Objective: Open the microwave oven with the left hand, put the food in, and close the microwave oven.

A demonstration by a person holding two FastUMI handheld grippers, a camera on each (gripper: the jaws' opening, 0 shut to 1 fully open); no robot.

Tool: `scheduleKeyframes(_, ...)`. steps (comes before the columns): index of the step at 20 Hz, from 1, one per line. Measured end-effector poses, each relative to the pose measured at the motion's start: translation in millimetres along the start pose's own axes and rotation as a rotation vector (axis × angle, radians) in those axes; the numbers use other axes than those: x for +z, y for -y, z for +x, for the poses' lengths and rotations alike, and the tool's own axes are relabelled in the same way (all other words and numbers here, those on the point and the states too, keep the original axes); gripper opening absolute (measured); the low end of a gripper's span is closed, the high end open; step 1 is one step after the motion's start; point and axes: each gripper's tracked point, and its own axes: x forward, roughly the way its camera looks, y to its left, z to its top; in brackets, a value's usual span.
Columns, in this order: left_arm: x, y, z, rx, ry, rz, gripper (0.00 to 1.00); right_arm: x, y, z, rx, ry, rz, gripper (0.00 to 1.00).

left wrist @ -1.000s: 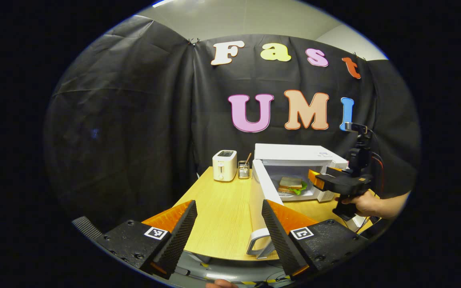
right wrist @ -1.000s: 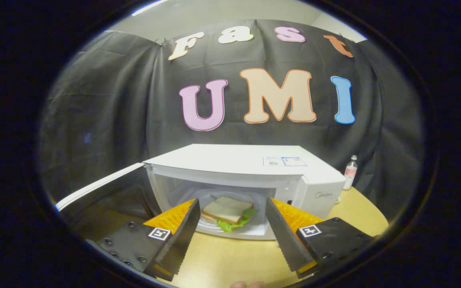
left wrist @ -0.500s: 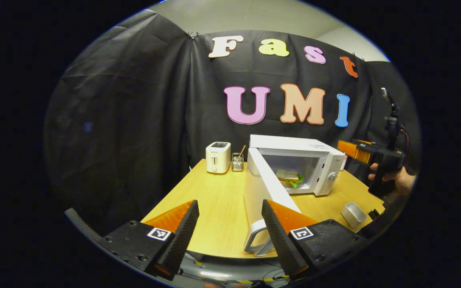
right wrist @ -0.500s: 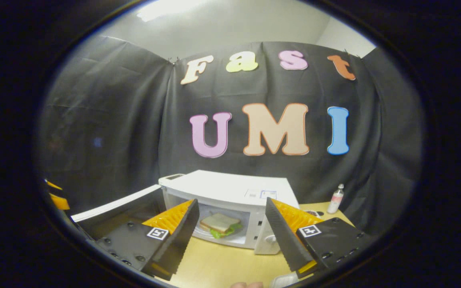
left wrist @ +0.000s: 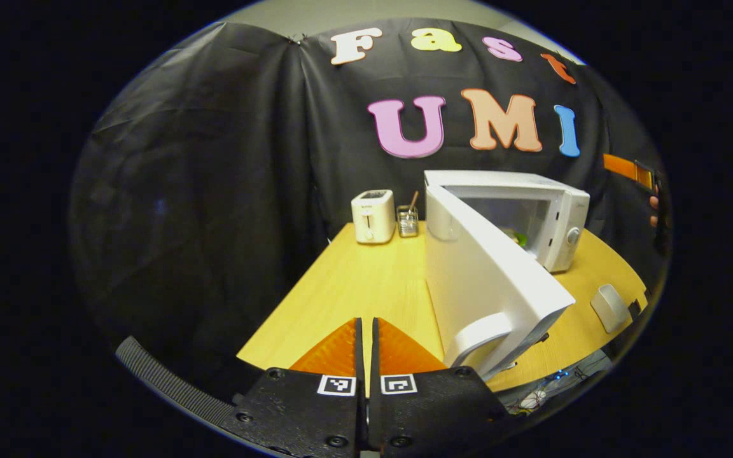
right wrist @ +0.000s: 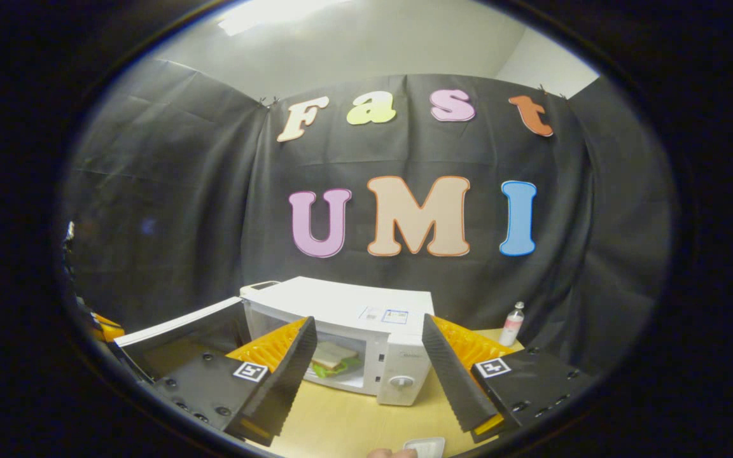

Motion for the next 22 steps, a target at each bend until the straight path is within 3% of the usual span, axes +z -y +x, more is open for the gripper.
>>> scheduleKeyframes(2, -18.8, 9.5, 8.9, -0.011, -0.042, -0.007, 0.00, 0.8, 9.0, -0.9, -0.012, 0.005, -0.015, 0.95)
scheduleKeyframes(6, -39.2, 34.0, 9.4, -0.059, -0.090, 0.012, 0.00, 10.2, 32.5, -3.2, -0.059, 0.017, -0.009, 0.96)
scheduleKeyframes(16, -44.3, 86.9, 10.4, -0.161, -0.094, 0.062, 0.00, 5.3, 60.6, -18.5, -0.134, -0.007, -0.025, 0.96)
scheduleKeyframes(22, -34.8, 136.5, 17.5, -0.280, -0.076, 0.153, 0.00, 7.2, 70.5, -30.3, -0.160, -0.010, -0.037, 0.96)
